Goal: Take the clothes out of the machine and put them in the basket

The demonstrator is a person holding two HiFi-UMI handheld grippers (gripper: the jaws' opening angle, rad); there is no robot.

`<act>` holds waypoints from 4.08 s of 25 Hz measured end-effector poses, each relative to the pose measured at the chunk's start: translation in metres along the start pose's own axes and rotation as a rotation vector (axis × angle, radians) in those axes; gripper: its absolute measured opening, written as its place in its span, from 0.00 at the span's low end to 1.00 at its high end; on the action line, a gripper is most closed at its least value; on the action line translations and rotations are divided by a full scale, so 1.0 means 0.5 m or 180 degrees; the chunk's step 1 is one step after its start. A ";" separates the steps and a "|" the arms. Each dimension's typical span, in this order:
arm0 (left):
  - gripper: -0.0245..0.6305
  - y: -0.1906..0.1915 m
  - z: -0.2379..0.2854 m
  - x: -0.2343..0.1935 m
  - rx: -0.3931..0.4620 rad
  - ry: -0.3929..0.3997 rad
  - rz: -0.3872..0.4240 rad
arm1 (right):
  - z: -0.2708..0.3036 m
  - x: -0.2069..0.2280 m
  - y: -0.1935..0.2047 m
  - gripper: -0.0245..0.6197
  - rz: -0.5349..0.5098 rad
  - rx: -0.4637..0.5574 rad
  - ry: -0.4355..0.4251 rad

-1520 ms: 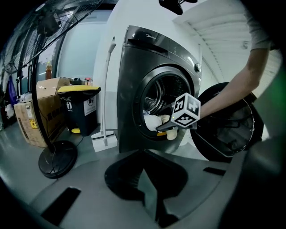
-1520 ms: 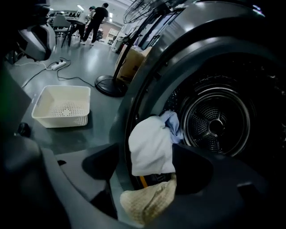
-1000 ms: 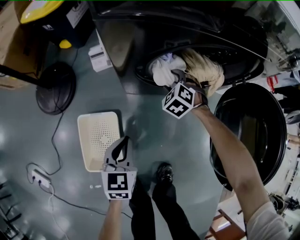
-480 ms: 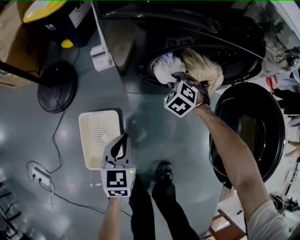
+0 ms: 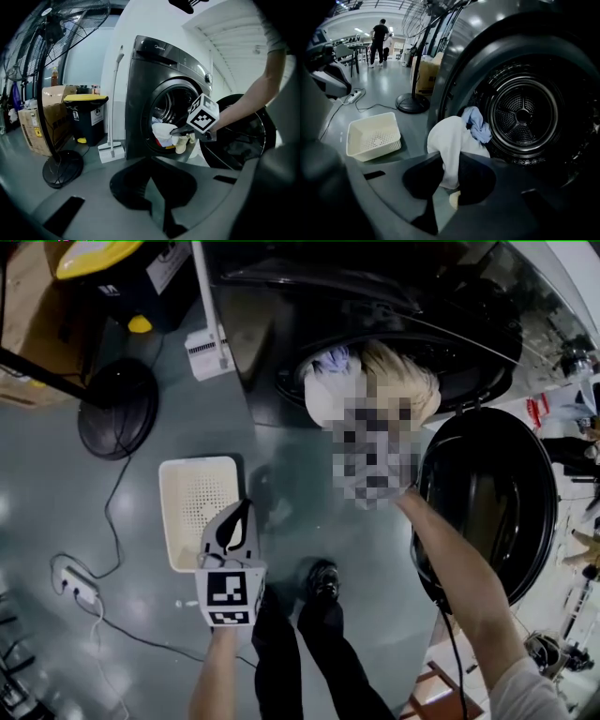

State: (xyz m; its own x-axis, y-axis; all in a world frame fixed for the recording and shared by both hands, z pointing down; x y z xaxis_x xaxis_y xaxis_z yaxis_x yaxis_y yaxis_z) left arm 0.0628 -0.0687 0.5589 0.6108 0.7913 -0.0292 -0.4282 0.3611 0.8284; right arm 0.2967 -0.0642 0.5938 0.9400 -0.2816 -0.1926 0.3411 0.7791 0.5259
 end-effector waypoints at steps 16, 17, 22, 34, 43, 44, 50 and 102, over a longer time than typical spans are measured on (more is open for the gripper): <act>0.07 -0.081 -0.005 -0.009 0.0097 -0.0017 0.0069 | -0.166 -0.127 -0.052 0.16 0.0269 0.0627 -0.0159; 0.07 -0.081 -0.010 -0.014 0.0098 -0.0033 0.0063 | -0.176 -0.135 -0.059 0.16 0.0276 0.0673 -0.0167; 0.07 -0.071 -0.045 -0.044 0.0099 -0.0110 -0.0006 | -0.233 -0.193 -0.107 0.16 0.0303 0.0888 -0.0227; 0.07 -0.061 -0.158 -0.129 0.0122 -0.0372 -0.0135 | -0.307 -0.338 -0.233 0.16 0.0370 0.1350 -0.0546; 0.07 -0.015 -0.263 -0.265 0.0057 -0.0800 -0.0339 | -0.414 -0.450 -0.440 0.16 0.0105 0.2037 -0.0872; 0.07 -0.018 -0.271 -0.276 0.0095 -0.0836 -0.0356 | -0.428 -0.459 -0.463 0.16 0.0070 0.2086 -0.0905; 0.07 -0.036 -0.323 -0.326 0.0211 -0.1003 -0.0452 | -0.490 -0.508 -0.574 0.16 -0.0257 0.2303 -0.1033; 0.07 0.353 -0.291 -0.499 -0.0131 -0.1473 -0.0628 | 0.392 -0.795 -0.166 0.21 0.0281 0.0313 -0.1482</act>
State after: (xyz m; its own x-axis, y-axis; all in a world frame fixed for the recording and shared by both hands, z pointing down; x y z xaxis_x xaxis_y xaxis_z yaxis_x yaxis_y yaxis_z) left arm -0.2620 -0.1304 0.6311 0.9100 0.4077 0.0759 -0.2952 0.5082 0.8090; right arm -0.1051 -0.1267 0.7888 0.8586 -0.4551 0.2358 0.2375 0.7609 0.6038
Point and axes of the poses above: the fingertips, and each gripper's own axes: z forward along the fingers, x to its right, y out of its underside, the point moved 2 cm from there along -z, backward along the fingers, and after that the axes turned 13 degrees about -y, right-handed, at the moved point
